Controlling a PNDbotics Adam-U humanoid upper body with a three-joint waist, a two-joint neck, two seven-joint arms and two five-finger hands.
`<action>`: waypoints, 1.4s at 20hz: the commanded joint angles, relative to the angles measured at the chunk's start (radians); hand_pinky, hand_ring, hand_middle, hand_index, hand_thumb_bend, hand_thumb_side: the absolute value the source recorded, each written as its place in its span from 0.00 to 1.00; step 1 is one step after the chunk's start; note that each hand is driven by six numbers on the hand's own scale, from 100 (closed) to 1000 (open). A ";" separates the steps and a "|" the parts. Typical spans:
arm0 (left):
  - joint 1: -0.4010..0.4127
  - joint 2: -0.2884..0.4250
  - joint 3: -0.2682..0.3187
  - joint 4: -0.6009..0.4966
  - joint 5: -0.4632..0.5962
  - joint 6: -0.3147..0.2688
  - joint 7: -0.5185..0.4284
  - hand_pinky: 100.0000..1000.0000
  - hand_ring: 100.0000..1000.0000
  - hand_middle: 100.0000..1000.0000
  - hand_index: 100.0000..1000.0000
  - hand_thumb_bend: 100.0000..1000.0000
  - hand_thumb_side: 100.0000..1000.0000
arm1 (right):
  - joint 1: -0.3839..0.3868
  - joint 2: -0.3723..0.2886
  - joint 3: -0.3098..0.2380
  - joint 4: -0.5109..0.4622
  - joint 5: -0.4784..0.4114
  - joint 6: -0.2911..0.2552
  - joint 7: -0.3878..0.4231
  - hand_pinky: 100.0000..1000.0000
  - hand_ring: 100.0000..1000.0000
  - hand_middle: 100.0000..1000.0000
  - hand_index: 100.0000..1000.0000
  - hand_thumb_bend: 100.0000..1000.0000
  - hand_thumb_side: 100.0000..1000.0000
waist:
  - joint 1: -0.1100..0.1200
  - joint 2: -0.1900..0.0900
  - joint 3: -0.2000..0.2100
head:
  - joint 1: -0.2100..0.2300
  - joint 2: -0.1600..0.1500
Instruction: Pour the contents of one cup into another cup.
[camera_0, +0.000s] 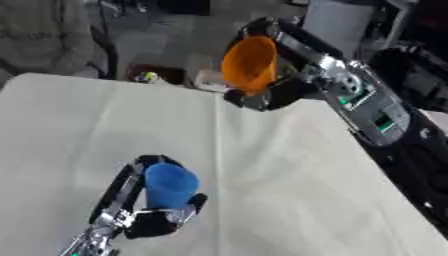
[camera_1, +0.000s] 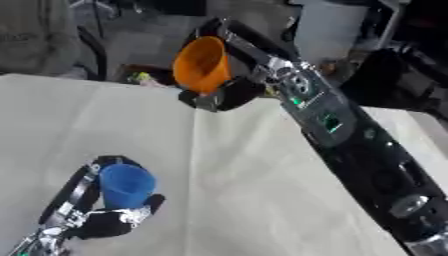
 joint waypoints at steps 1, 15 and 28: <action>-0.032 -0.016 -0.001 0.012 -0.019 -0.018 0.012 0.00 0.00 0.00 0.28 0.29 0.00 | -0.032 0.006 0.005 -0.012 0.021 -0.015 0.013 0.05 0.21 0.33 0.49 0.34 0.00 | 0.003 -0.022 -0.003 | 0.000 -0.002; -0.064 -0.050 0.001 0.091 -0.048 -0.058 0.046 0.00 0.00 0.00 0.28 0.29 0.00 | -0.041 0.043 0.059 -0.063 0.217 -0.108 0.049 0.09 0.23 0.35 0.51 0.21 0.00 | -0.003 -0.030 -0.004 | 0.000 -0.006; -0.097 -0.060 -0.018 0.078 -0.092 -0.070 0.022 0.00 0.00 0.00 0.28 0.27 0.00 | -0.039 0.080 0.077 -0.017 0.337 -0.175 0.038 0.11 0.24 0.36 0.52 0.20 0.00 | -0.013 -0.034 0.002 | -0.004 -0.004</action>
